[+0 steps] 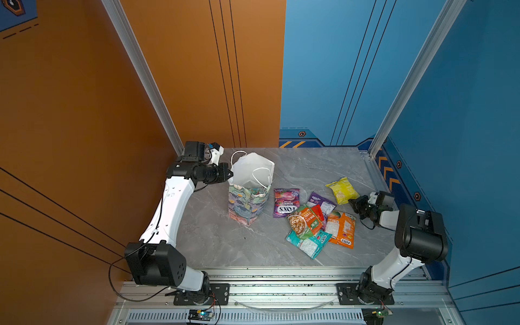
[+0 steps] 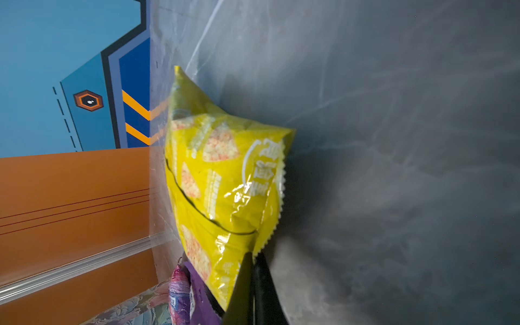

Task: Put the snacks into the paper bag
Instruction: 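Lift the yellow packet and carry it above the bag with the right gripper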

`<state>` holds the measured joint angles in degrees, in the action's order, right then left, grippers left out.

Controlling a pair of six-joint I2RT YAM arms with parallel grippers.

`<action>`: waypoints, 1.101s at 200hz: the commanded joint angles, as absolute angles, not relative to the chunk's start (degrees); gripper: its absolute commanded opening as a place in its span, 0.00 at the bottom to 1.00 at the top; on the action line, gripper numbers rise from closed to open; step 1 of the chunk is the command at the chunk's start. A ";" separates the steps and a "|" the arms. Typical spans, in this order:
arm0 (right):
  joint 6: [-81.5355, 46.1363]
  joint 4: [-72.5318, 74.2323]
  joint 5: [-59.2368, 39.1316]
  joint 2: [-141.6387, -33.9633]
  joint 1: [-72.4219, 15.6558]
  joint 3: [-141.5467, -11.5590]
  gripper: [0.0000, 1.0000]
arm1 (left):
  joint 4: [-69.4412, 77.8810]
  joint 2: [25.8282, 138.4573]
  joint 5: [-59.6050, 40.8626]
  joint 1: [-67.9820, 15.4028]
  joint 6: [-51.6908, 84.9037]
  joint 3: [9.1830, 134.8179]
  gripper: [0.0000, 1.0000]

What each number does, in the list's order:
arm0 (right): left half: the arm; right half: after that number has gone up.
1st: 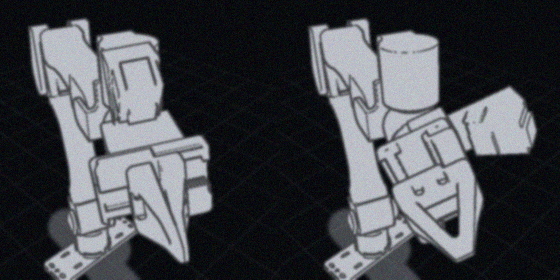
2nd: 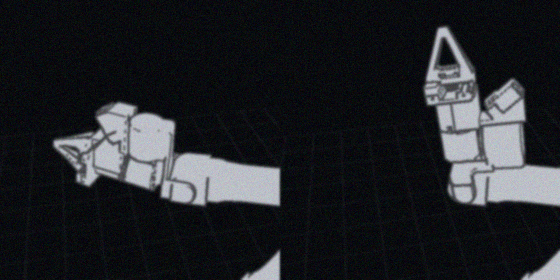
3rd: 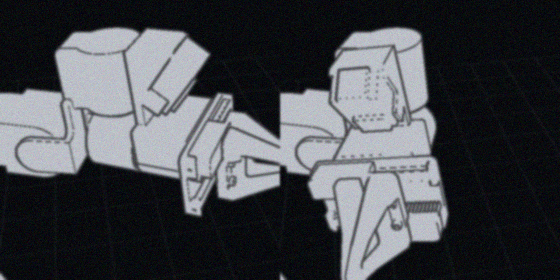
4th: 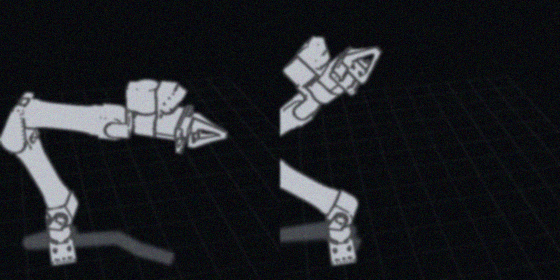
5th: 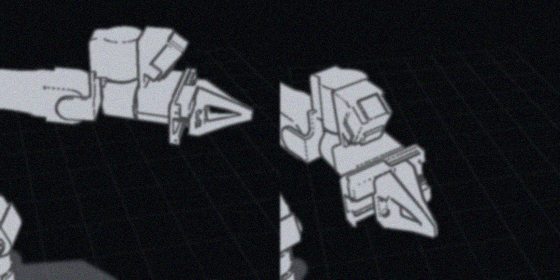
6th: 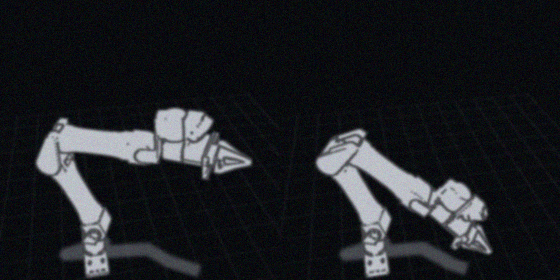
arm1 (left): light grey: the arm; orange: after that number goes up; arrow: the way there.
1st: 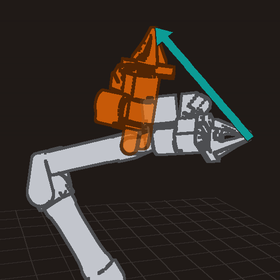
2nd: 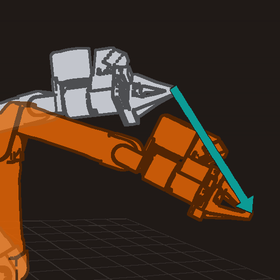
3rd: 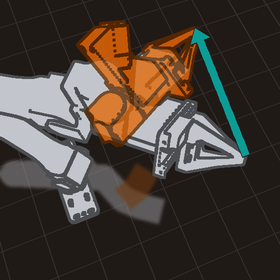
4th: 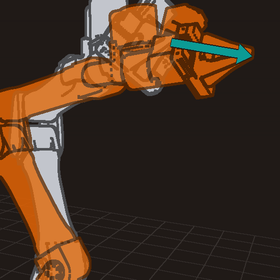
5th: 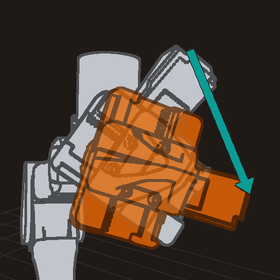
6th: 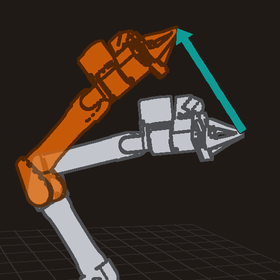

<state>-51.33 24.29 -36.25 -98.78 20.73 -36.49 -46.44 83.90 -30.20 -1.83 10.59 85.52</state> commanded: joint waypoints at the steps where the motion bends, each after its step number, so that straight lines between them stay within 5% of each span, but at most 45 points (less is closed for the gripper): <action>1: -51.05 24.15 -37.85 -95.69 19.69 -39.28 0.00 | -45.85 83.41 -31.38 -1.49 11.08 85.61 0.00; 112: -32.85 -15.57 -14.81 -79.24 -4.59 -68.41 0.00 | -45.99 82.88 -31.96 -1.06 11.01 85.34 0.00; 220: -28.83 -27.57 -14.62 -91.78 -25.42 -106.09 0.00 | -45.93 82.18 -32.56 -1.14 11.09 84.58 0.00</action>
